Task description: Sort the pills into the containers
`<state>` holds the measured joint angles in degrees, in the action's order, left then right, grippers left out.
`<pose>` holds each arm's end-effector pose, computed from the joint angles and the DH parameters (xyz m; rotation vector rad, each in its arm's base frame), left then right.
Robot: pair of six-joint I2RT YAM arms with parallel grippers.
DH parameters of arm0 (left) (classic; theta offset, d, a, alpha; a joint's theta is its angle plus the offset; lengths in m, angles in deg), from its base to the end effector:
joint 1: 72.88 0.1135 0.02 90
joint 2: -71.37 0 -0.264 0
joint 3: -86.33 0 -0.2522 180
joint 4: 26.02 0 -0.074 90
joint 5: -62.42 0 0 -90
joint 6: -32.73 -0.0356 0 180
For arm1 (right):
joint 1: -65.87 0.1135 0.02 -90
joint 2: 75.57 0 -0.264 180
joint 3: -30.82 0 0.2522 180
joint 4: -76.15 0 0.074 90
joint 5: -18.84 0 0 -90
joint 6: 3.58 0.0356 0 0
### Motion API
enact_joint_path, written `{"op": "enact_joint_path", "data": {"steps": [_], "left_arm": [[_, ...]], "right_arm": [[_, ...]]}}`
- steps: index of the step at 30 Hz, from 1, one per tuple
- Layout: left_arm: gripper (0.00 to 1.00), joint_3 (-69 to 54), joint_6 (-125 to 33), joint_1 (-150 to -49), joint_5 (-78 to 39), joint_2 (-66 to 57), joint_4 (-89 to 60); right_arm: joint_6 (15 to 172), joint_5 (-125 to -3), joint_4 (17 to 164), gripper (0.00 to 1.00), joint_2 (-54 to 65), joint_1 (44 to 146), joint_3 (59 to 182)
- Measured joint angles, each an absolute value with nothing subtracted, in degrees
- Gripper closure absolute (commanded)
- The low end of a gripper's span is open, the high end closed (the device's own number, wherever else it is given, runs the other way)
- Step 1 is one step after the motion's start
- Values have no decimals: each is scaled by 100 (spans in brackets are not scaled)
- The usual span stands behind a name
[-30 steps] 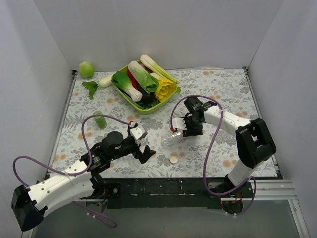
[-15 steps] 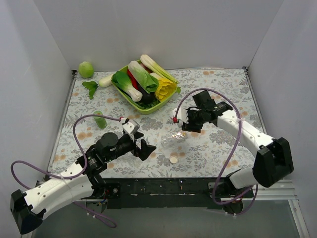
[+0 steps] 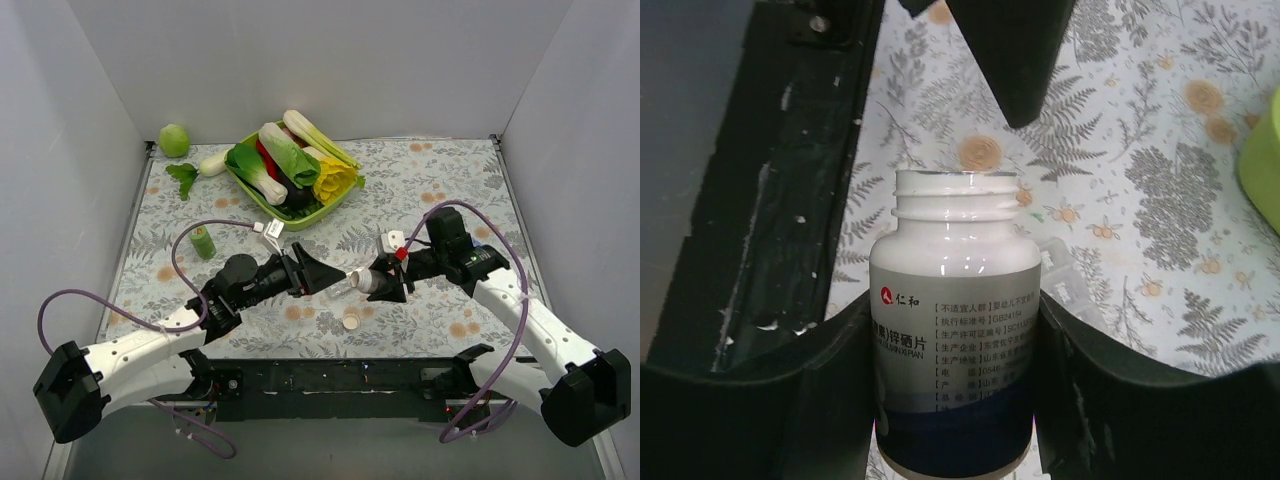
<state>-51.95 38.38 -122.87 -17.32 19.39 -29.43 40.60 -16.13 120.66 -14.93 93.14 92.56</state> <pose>0.1326 -0.1678 0.2636 -0.6806 2.0606 -1.8907 0.1744 0.1227 0.2836 -1.5877 1.3711 0.9102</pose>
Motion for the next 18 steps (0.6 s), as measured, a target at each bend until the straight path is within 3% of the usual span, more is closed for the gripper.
{"op": "enact_joint_path", "data": {"steps": [7,18], "left_arm": [[3,-4871,4396,-12720,-1621,1230,-3244],[20,-3888,4339,-13496,-2104,470,-2444]], "right_arm": [[4838,-953,11338,97,-1970,9292,8686],[5332,-835,10811,95,-2234,9241,8483]]}}
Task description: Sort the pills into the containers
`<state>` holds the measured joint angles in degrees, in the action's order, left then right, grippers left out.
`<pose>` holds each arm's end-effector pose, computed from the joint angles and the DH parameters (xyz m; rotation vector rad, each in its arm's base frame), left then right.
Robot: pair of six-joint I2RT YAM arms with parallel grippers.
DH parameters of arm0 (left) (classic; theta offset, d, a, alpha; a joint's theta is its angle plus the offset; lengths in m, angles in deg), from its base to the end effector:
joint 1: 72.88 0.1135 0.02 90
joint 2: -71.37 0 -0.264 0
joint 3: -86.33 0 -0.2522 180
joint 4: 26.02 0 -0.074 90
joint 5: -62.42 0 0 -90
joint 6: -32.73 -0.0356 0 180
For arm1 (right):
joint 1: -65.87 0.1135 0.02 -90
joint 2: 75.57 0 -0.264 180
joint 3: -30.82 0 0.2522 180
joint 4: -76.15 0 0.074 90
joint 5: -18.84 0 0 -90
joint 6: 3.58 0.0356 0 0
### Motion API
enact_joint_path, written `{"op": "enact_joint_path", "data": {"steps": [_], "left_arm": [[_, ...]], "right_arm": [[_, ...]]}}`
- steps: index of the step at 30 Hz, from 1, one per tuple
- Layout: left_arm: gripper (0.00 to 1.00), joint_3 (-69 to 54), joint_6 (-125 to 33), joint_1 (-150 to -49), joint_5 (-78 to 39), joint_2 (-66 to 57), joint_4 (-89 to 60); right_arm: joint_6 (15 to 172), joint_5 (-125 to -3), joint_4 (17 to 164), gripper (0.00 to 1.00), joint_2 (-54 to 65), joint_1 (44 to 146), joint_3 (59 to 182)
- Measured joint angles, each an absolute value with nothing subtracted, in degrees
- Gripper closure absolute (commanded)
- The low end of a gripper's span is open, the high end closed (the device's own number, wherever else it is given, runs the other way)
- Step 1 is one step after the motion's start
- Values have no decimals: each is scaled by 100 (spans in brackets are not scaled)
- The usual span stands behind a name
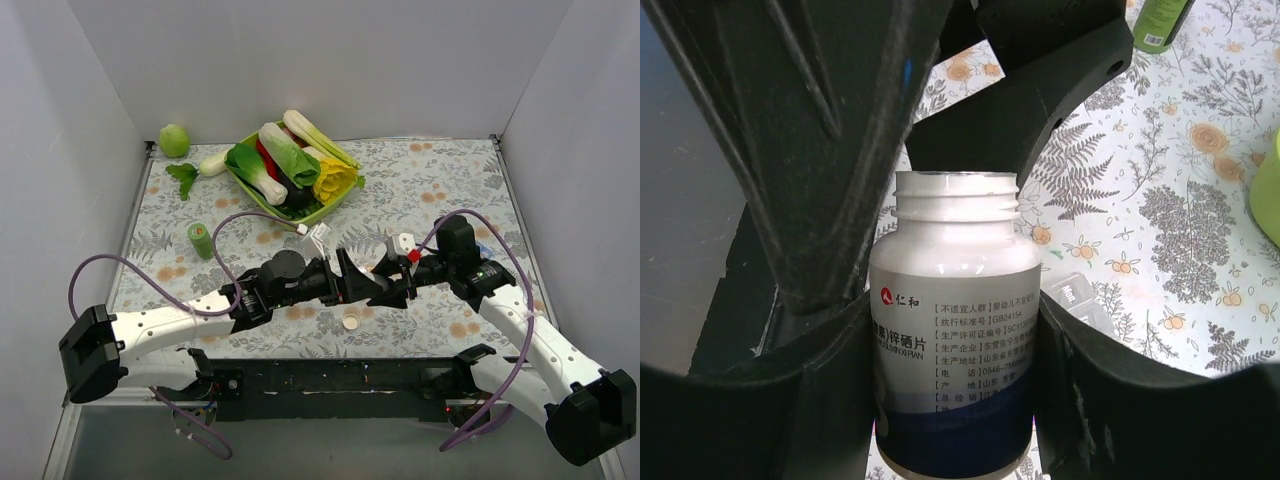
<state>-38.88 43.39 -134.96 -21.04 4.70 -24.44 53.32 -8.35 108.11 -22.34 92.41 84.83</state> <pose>0.1222 -0.2392 0.2785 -0.6876 2.2906 -1.8840 0.1571 0.1138 0.2817 -1.4668 1.2836 1.0639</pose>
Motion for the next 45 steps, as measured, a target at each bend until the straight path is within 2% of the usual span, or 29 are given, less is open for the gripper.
{"op": "enact_joint_path", "data": {"steps": [4,5,7,8,11,13,17,22,25,27,29,31,32,35,37,39,45], "left_arm": [[48,-3621,4227,-13544,-2246,223,-2090],[55,-3529,4190,-13549,-2265,140,-2009],[75,-3418,4122,-13553,-2333,11,-1843],[86,-3376,4105,-13553,-2357,-24,-1802],[96,-3343,4090,-13564,-2499,-35,-1690],[100,-3343,4059,-13577,-2720,33,-1491],[100,-3346,4044,-13498,-3546,481,-464],[100,-3492,3998,-12311,-4138,1027,959],[91,-3551,3948,-11571,-4506,874,1752],[89,-3544,3913,-11352,-4656,570,2071],[80,-3525,3891,-11289,-4748,140,2358],[63,-3481,3880,-11282,-4812,-262,2607],[44,-3470,3878,-11282,-4838,-374,2686],[15,-3291,3816,-11282,-4893,-398,2863],[6,-3217,3742,-11282,-4879,-293,2950],[2,-3138,3659,-11280,-4849,-142,3031],[2,-2731,3115,-11278,-4517,782,3269]], "right_arm": [[5456,-840,10684,92,-2234,9220,8352],[5478,-842,10658,87,-2236,9220,8319],[5500,-907,10645,77,-2236,9209,8297],[5506,-949,10636,49,-2234,9198,8277],[5585,-1010,10564,8,-2236,9174,8216],[5784,-1126,10444,7,-2260,9145,8172],[6024,-1637,10166,5,-2464,8780,7967],[6309,-2459,9932,4,-2949,8105,7582],[6455,-2737,9849,4,-3159,7777,7473],[6553,-2842,9830,4,-3220,7624,7466],[6628,-2899,9784,4,-3248,7513,7466],[6689,-2925,9753,4,-3251,7434,7466],[6709,-2940,9751,4,-3251,7401,7466],[6730,-2982,9753,2,-3259,7333,7466],[6744,-3060,9797,2,-3275,7303,7486],[6816,-3200,9908,2,-3281,7290,7558],[7452,-4431,10577,2,-3185,7257,8636]]}}
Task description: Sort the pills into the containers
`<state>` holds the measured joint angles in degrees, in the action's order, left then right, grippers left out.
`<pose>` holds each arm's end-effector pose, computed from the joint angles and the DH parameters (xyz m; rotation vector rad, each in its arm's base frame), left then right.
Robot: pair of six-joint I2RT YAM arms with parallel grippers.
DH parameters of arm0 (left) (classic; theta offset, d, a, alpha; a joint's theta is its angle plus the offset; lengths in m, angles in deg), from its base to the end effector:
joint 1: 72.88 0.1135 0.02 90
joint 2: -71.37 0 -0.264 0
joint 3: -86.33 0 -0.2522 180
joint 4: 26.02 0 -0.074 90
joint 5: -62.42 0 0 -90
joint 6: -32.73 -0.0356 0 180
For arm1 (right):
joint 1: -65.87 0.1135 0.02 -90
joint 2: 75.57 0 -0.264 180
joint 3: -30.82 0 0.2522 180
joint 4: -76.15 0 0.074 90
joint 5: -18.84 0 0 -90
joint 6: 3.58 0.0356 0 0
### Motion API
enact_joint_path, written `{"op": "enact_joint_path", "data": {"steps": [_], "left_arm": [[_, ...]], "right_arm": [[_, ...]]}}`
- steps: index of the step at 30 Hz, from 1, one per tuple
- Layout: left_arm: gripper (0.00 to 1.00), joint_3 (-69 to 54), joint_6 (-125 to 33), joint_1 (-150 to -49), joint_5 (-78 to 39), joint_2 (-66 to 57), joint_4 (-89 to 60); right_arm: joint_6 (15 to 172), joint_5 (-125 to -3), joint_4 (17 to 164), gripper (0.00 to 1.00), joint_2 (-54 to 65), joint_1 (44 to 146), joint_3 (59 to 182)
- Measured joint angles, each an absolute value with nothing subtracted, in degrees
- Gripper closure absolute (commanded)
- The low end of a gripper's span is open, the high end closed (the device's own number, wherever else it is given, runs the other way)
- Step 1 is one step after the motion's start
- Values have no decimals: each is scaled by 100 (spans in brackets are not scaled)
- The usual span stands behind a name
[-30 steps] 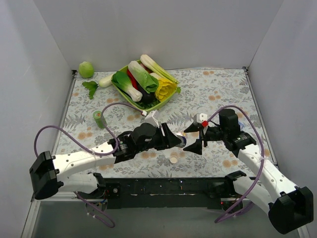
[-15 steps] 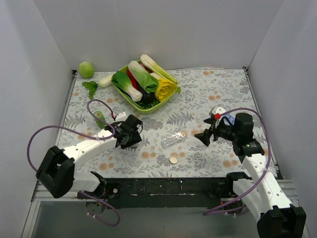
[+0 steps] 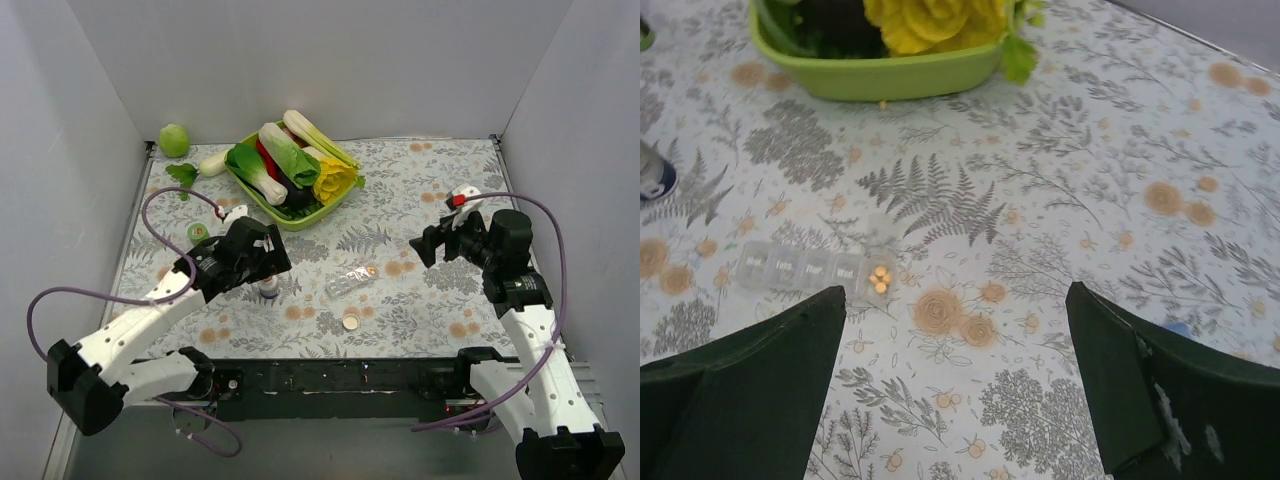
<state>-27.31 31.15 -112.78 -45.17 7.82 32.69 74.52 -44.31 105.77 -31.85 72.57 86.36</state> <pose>0.1717 -0.1295 0.2729 -1.1635 2.2858 -0.5344 0.1737 0.0366 0.3153 -0.6122 1.7605 0.3771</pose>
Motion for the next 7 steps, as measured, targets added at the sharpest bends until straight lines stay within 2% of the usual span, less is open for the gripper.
{"op": "enact_joint_path", "data": {"steps": [7], "left_arm": [[2,-2283,1875,-11273,-3358,2358,2762]], "right_arm": [[8140,-5749,10966,2,-3194,7021,9818]]}}
